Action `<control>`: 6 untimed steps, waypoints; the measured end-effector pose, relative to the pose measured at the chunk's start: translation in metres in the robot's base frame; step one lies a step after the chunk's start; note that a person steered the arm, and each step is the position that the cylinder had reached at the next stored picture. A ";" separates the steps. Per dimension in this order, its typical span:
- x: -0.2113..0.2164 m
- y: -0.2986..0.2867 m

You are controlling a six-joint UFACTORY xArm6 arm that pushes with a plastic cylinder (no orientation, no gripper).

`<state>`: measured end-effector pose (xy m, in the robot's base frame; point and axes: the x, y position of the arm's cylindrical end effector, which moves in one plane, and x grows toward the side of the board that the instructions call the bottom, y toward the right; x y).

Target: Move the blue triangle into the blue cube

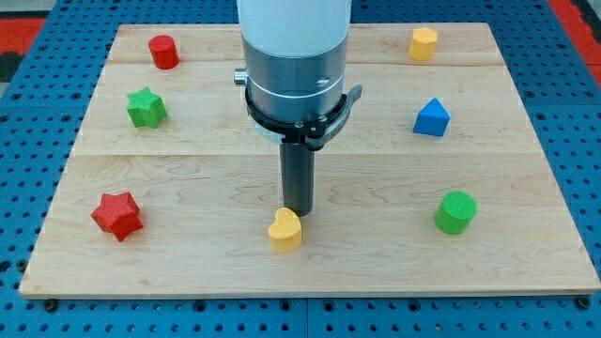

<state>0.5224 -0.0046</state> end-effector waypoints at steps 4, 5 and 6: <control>-0.089 0.164; -0.087 0.212; -0.094 0.234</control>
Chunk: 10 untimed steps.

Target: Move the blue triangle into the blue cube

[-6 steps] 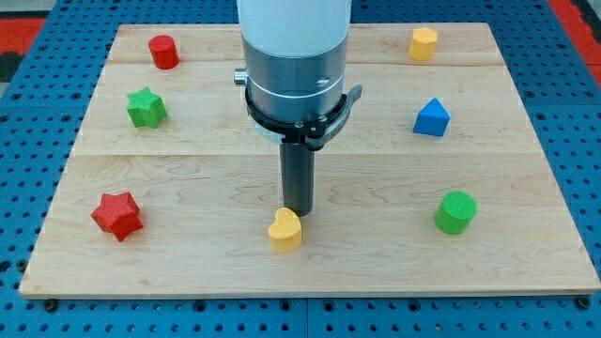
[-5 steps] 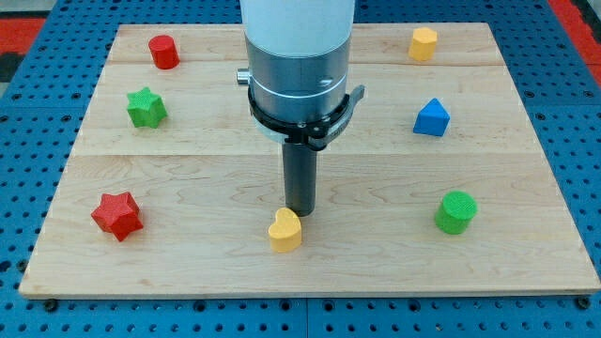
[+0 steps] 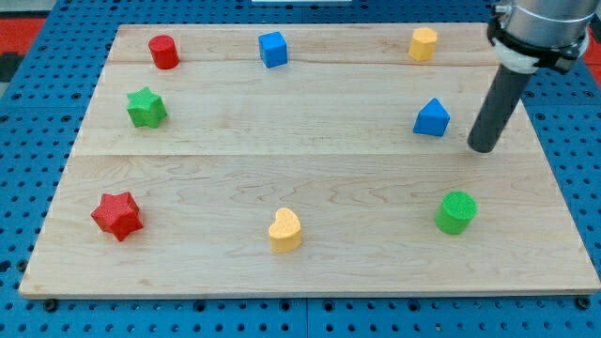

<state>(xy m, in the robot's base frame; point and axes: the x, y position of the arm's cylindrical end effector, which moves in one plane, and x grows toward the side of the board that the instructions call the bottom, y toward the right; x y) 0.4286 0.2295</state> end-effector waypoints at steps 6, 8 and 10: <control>-0.014 -0.094; -0.048 -0.204; -0.097 -0.217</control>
